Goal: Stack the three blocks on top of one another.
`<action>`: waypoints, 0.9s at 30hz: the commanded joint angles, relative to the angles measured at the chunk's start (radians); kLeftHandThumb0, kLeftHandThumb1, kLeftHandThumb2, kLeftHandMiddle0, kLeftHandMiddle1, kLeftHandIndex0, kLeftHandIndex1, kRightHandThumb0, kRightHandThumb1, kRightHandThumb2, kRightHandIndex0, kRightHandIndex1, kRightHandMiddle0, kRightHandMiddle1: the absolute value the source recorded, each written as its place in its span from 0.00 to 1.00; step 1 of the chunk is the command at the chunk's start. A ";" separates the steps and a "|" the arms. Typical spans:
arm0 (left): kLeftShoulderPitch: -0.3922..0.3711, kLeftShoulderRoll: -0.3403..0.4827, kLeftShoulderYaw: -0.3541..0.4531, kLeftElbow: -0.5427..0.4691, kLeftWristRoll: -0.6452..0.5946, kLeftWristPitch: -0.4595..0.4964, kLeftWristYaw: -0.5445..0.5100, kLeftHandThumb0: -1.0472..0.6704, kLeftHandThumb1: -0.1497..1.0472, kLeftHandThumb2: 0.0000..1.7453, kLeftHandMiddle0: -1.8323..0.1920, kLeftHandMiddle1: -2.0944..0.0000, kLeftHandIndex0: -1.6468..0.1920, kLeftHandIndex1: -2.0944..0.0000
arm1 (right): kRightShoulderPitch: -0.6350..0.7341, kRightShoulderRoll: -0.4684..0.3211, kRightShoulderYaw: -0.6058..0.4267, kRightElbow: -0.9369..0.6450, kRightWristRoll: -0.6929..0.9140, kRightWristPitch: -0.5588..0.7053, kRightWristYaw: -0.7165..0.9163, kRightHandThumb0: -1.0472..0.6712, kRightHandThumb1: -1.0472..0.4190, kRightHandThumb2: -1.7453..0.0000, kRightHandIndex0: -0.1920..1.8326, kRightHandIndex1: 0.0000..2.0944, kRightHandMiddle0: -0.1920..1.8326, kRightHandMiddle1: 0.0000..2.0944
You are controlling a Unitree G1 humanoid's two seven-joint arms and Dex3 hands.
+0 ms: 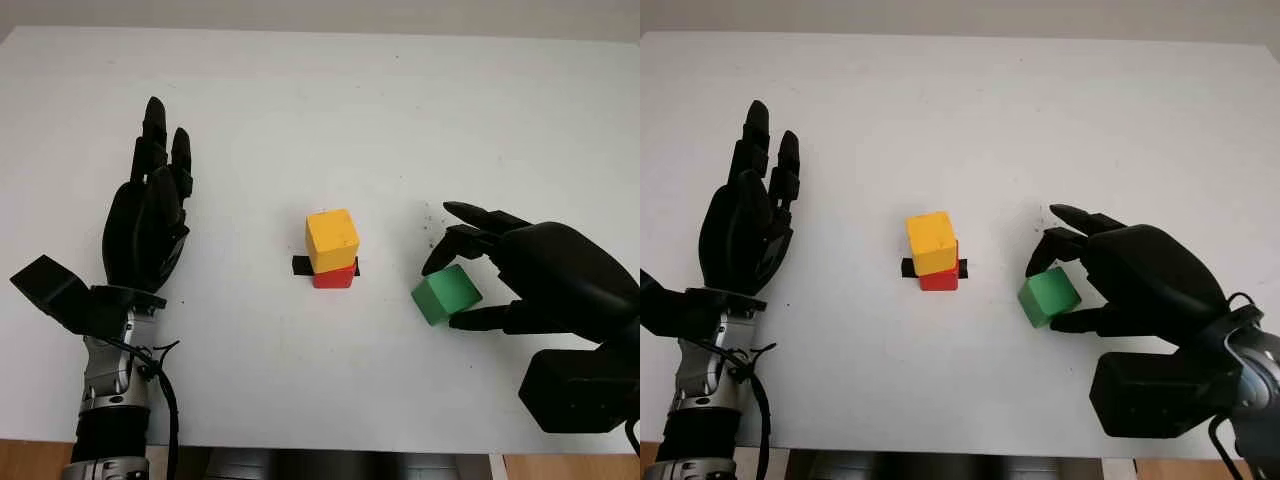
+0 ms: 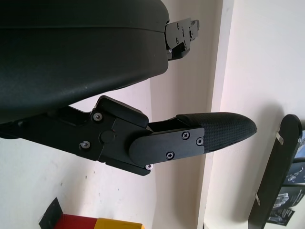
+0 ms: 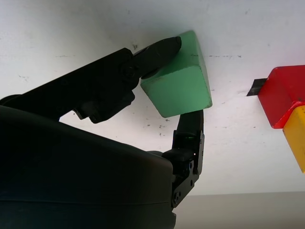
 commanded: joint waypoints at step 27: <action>0.006 -0.005 -0.011 -0.005 0.004 -0.001 0.002 0.12 1.00 0.34 1.00 1.00 1.00 1.00 | -0.740 -0.063 0.092 0.143 0.368 0.425 0.380 0.41 0.14 0.98 0.32 0.04 0.45 0.43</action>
